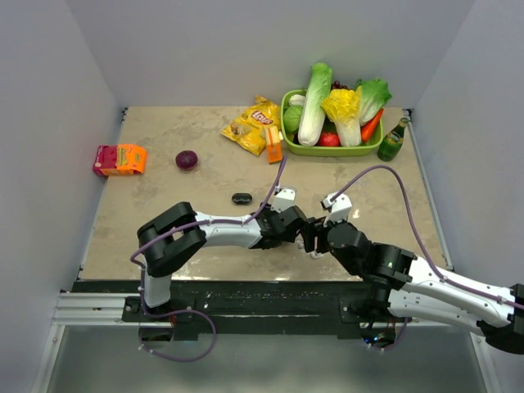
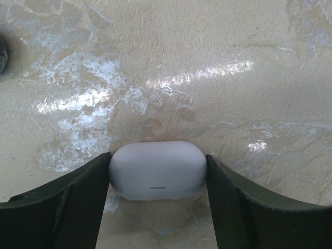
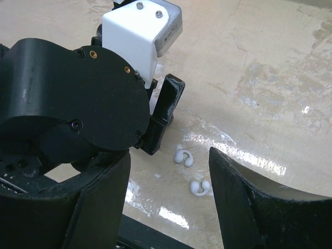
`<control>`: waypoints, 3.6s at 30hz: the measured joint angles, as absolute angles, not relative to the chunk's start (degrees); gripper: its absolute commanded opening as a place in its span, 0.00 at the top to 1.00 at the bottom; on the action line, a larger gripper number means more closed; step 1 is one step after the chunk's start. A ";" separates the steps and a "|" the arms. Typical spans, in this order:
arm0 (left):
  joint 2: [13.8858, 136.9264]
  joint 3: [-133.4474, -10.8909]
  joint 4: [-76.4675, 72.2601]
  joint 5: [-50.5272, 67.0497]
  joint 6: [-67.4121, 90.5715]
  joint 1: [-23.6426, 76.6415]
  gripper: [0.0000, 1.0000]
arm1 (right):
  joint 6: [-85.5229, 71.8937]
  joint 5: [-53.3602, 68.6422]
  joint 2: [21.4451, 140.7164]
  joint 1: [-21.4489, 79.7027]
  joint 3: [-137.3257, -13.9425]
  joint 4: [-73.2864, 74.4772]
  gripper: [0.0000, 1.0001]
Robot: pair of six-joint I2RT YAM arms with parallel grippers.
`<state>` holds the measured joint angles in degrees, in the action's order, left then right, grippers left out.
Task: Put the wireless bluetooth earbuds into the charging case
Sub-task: Pick up the charging case at the center of the board, then open the charging case.
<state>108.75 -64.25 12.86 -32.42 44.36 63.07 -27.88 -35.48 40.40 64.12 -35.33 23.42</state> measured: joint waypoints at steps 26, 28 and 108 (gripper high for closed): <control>68.88 -7.64 -61.93 -16.03 7.77 65.30 1.00 | -25.98 -27.83 48.69 64.12 -52.23 20.34 0.21; 72.51 -3.68 -64.36 -12.01 3.33 65.28 1.00 | -25.63 -26.57 49.23 64.12 -52.77 20.78 0.22; 59.83 -4.64 -72.36 4.64 -14.59 65.28 1.00 | -30.06 -11.68 52.62 64.05 -44.77 12.10 0.63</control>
